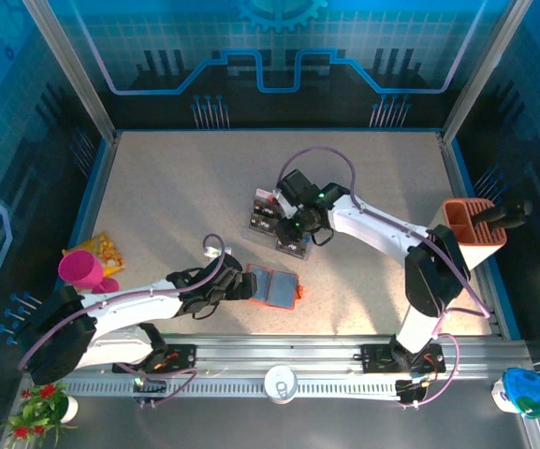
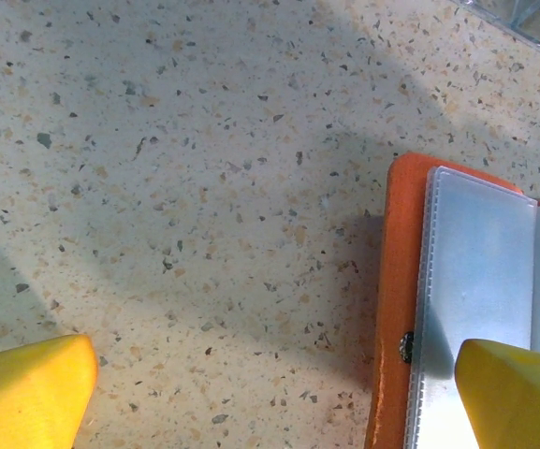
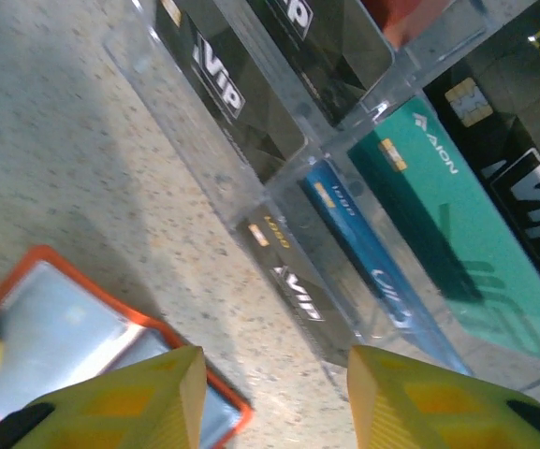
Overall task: Put the credit cards into the card holder
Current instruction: Pick up the credit card from the storage box.
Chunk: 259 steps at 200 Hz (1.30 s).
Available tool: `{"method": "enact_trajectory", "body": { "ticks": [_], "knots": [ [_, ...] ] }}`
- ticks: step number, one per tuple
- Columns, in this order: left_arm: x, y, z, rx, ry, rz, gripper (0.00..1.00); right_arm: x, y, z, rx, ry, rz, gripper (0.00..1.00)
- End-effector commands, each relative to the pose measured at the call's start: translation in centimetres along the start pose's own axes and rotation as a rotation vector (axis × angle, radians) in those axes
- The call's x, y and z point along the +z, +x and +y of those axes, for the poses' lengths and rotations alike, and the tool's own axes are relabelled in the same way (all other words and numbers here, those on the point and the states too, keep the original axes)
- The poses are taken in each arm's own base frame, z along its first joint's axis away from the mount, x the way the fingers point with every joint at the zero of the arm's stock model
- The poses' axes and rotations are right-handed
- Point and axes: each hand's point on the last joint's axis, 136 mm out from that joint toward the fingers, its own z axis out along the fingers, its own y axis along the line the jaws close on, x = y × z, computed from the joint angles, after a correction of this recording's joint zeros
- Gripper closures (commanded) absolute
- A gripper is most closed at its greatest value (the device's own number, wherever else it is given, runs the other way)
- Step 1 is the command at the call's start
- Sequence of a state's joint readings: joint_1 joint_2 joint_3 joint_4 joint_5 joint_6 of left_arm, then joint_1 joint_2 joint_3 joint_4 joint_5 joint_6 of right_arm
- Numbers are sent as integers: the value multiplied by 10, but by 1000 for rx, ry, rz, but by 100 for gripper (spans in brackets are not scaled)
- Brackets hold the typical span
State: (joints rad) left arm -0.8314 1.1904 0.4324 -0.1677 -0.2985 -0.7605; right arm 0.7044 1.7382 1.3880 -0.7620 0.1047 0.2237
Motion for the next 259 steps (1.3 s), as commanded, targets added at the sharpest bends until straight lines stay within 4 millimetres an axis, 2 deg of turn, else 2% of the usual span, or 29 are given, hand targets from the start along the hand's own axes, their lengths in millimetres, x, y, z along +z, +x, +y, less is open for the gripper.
{"method": "enact_trajectory", "body": {
  "ticks": [1,57,140,201,259],
  "knots": [
    [2,9,12,0,-39,13,1,0,2,-10,-99,97,47,58],
    [2,9,13,-2,-39,10,1,20,1,-12,-154,151,96,66],
    [1,9,13,-3,-33,7,1,48,13,-11,-181,169,156,69],
    [2,9,11,-5,-29,8,1,52,18,-8,-191,146,168,75],
    [3,9,11,-7,-28,12,1,50,25,-5,-191,135,163,75]
  ]
}}
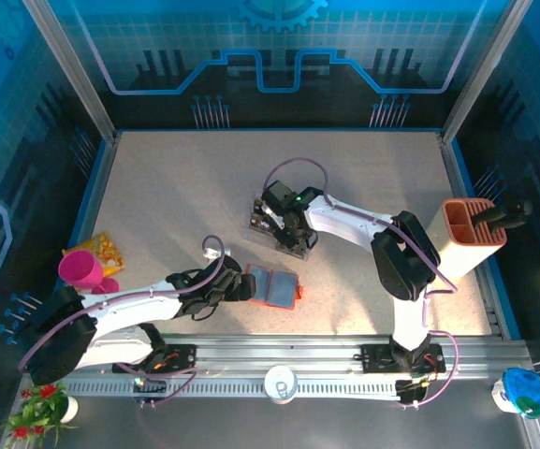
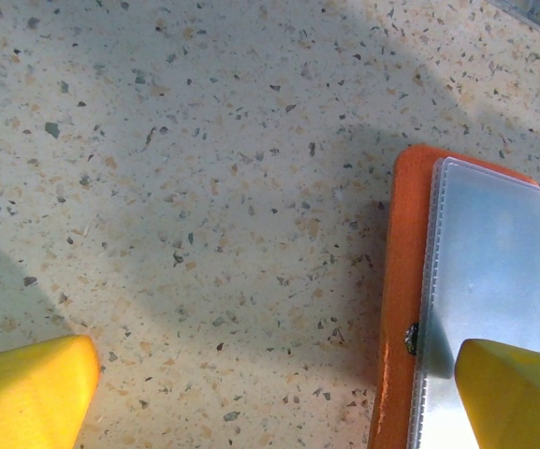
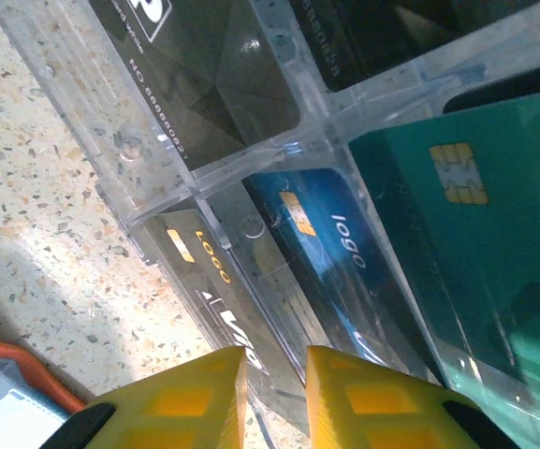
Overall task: Put the credit cards into the card holder
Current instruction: Pick up the credit card from the storage box.
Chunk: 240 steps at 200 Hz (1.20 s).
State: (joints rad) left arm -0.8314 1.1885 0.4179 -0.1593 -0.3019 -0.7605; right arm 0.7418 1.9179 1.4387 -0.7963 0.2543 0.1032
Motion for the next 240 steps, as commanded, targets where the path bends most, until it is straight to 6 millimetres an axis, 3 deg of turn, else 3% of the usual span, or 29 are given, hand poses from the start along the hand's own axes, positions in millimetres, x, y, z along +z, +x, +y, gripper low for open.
{"method": "enact_trajectory", "body": {
  "ticks": [1,32,117,202,240],
  "knots": [
    [2,6,7,-8,-23,11,1,-1,7,9,-24,-18,11,75],
    [3,7,7,-7,-23,13,1,-2,7,10,-26,-19,5,78],
    [0,4,1,-8,-4,13,1,-21,-1,11,-81,-43,-46,98],
    [-26,-24,-24,60,54,-27,1,-80,-14,9,-45,-82,-180,100],
    [-24,-29,-28,112,23,-15,1,-102,-13,23,76,-197,-271,100]
  ]
}}
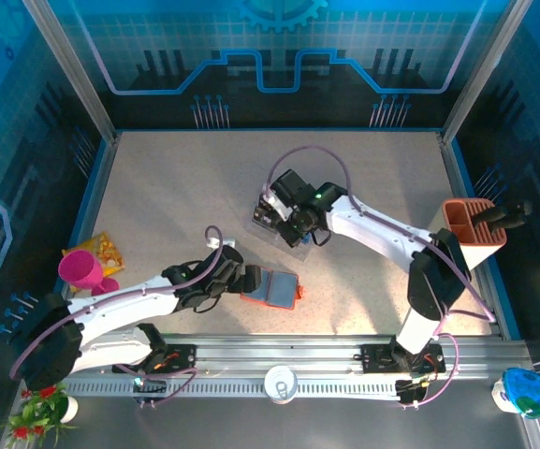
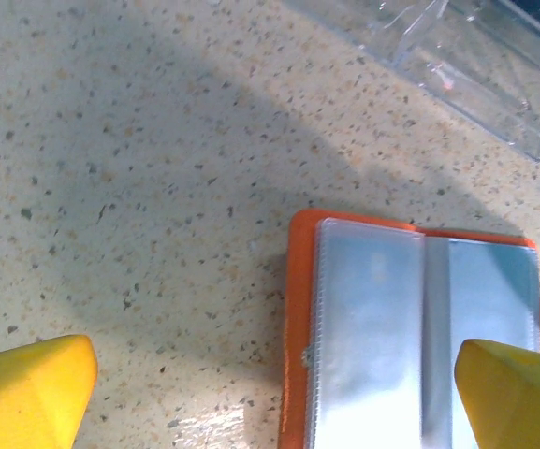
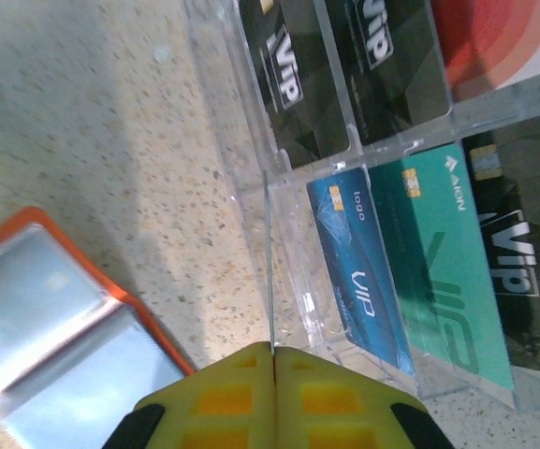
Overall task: Put the credit cards into the card holder
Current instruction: Pick up the credit card from the storage box, then insert the credit card into the card slot.
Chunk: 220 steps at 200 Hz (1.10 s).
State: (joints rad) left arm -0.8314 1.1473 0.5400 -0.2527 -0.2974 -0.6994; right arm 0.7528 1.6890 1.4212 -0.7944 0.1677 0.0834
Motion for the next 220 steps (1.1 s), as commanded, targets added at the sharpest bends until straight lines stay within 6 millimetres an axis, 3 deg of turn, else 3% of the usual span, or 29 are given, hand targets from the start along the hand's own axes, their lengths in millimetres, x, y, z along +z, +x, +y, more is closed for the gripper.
{"method": "enact_trajectory", "body": {
  "ticks": [1,74,84,152,220],
  "knots": [
    [0,1,-1,66,-28,31,1,-18,-1,18,95,-96,-67,100],
    [11,9,19,79,-138,56,1,-40,11,58,482,-403,-363,100],
    [12,10,22,76,-152,57,1,-31,24,61,522,-408,-362,100],
    [17,26,40,40,-200,79,1,0,55,77,685,-418,-439,100],
    [20,42,51,-2,-215,104,1,13,60,81,775,-443,-493,100]
  ]
}}
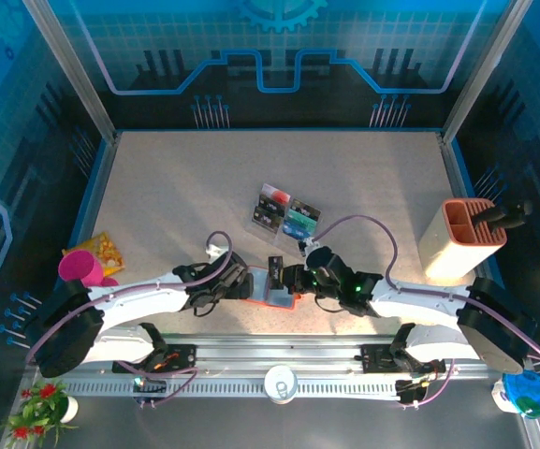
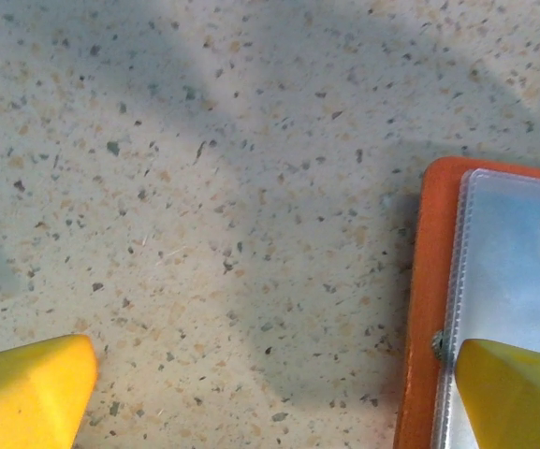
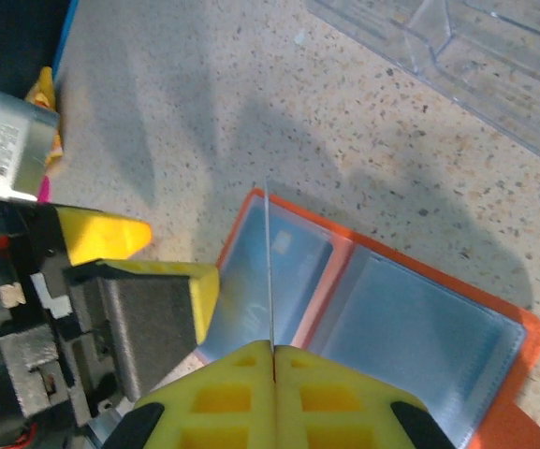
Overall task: Put the credit cards into the card holder
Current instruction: Insert the credit card into the card slot.
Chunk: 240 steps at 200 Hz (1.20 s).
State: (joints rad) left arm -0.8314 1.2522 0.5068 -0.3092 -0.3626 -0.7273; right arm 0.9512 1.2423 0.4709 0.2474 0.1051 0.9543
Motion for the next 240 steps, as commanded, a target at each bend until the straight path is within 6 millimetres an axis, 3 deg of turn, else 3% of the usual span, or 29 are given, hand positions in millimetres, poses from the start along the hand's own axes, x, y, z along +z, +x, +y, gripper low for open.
{"method": "enact_trajectory", "body": {
  "ticks": [1,91,152,240],
  "knots": [
    [4,11,10,-22,-32,21,1,4,-10,9,55,-45,-79,100],
    [2,24,11,-58,-11,32,1,16,-1,-3,129,-27,-110,100],
    [3,24,10,-58,-8,28,1,14,8,-17,165,16,-145,100],
    [3,24,10,-57,-4,24,1,24,17,-22,221,-2,-140,100]
  ]
}}
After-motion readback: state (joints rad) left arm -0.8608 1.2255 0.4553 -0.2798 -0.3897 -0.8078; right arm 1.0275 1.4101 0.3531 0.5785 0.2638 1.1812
